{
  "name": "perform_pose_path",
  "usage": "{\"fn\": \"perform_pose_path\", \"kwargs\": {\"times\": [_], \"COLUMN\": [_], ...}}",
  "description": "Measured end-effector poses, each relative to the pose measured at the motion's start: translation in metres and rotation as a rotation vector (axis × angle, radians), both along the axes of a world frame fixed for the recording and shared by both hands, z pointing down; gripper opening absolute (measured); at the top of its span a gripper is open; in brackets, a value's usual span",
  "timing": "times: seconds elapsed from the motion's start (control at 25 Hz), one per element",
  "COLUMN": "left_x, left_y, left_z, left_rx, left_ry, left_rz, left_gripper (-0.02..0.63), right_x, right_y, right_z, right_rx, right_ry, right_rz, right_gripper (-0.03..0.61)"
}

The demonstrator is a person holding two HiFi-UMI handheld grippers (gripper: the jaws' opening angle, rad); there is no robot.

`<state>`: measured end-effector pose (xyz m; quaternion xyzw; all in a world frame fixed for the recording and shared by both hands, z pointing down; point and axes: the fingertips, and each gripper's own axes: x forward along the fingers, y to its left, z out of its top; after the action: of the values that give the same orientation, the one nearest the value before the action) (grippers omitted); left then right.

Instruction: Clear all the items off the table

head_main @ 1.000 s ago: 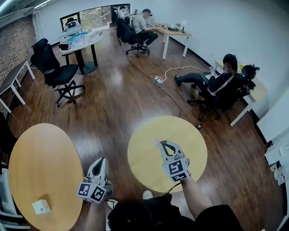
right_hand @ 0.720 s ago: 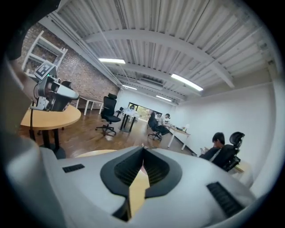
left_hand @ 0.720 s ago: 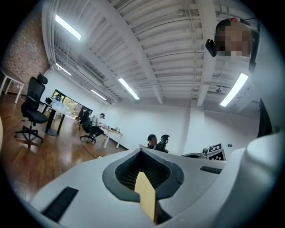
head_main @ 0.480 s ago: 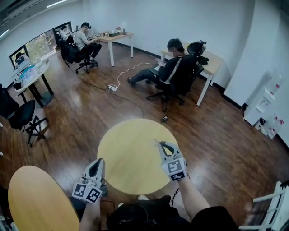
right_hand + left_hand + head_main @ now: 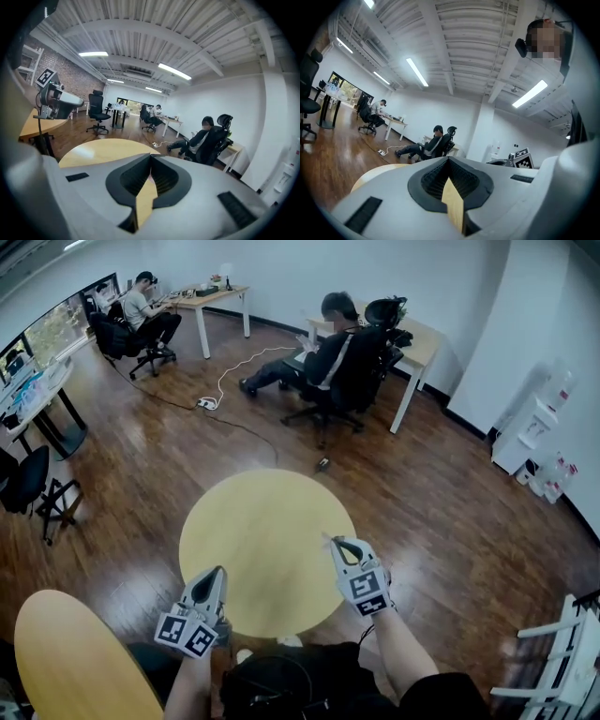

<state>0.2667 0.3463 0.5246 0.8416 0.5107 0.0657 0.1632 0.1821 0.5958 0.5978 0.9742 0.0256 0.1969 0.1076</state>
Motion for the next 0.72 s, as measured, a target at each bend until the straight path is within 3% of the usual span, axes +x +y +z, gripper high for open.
{"fn": "perform_pose_path", "kwargs": {"times": [0.4, 0.72], "left_x": [-0.001, 0.001], "left_y": [-0.048, -0.045], "left_z": [0.07, 0.099], "left_rx": [0.171, 0.219], "left_ry": [-0.191, -0.273], "left_rz": [-0.123, -0.139], "left_gripper": [-0.009, -0.009], "right_x": [-0.002, 0.014], "right_y": [-0.03, -0.027], "right_z": [0.098, 0.159], "right_rx": [0.077, 0.109], "right_ry": [-0.231, -0.331], "right_rz": [-0.057, -0.031], "right_gripper": [0.003, 0.003]}}
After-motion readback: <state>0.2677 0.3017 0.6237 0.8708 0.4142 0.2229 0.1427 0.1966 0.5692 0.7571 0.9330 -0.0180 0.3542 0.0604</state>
